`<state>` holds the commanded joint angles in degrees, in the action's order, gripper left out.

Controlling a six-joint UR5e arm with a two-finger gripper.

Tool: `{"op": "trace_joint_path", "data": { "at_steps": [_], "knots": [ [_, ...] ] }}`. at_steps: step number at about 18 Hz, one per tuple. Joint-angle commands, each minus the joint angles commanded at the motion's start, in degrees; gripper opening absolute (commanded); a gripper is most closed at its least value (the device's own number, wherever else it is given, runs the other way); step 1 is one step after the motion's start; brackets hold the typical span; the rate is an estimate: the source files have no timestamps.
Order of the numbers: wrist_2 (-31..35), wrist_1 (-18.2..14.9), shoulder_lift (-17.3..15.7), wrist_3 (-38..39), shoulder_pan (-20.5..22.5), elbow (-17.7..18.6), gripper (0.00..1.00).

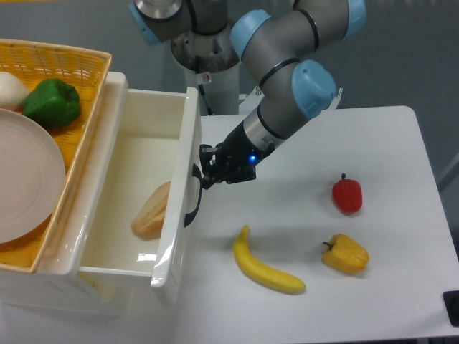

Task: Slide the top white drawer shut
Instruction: 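Push the drawer front with the gripper into the cabinet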

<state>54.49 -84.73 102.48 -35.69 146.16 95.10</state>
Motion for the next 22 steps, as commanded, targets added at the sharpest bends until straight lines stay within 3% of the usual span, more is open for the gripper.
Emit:
{"op": "trace_joint_path", "data": {
  "at_steps": [22],
  "knots": [
    [-0.18, 0.35, -1.14, 5.54, -6.06, 0.88, 0.04]
  ]
}}
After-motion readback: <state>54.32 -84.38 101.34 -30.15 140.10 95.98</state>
